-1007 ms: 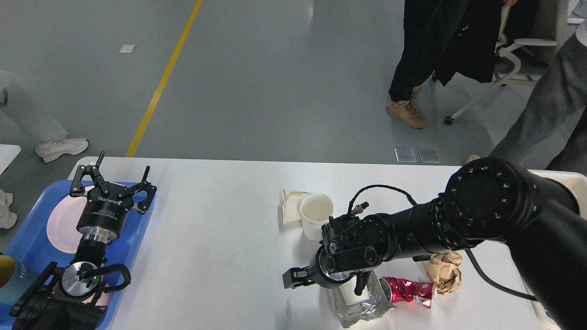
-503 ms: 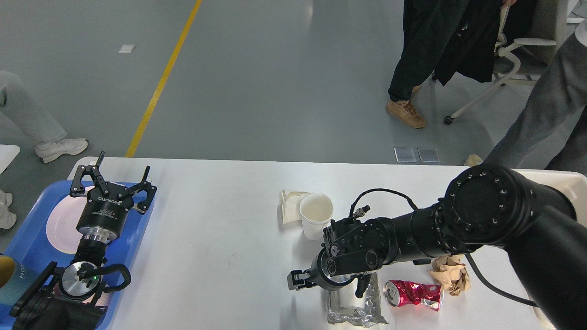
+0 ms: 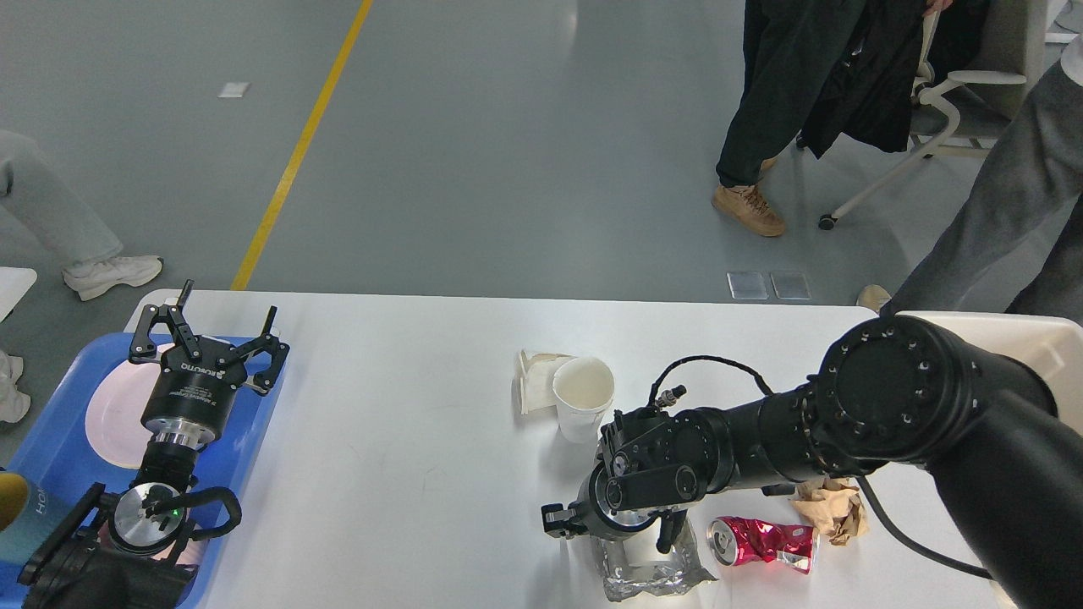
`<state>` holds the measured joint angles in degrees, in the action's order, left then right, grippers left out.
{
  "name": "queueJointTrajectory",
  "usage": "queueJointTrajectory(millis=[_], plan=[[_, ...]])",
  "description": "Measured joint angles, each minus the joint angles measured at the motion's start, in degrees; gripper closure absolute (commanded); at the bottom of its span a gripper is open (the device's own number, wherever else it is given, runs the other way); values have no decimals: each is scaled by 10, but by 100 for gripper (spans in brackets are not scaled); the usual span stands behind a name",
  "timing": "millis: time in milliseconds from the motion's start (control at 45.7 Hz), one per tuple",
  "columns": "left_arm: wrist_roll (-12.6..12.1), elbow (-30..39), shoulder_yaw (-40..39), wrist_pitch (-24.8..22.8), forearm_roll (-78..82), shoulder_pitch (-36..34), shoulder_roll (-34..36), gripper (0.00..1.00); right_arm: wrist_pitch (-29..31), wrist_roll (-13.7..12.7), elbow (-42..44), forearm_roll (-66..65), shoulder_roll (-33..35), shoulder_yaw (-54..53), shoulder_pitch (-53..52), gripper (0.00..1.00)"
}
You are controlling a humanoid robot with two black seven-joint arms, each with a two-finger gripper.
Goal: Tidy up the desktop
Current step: 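Grasp the clear plastic bag with white contents using the right gripper, then carry the clear plastic bag into the white bin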
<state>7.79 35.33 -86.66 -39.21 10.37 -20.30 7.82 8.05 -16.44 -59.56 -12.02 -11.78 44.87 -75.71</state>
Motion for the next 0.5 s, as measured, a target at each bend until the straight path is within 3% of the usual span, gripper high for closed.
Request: queueJointTrajectory(millis=[503], plan=[[0, 0, 0, 0, 0, 0, 0, 4, 0, 1, 1, 5, 0, 1, 1, 100]])
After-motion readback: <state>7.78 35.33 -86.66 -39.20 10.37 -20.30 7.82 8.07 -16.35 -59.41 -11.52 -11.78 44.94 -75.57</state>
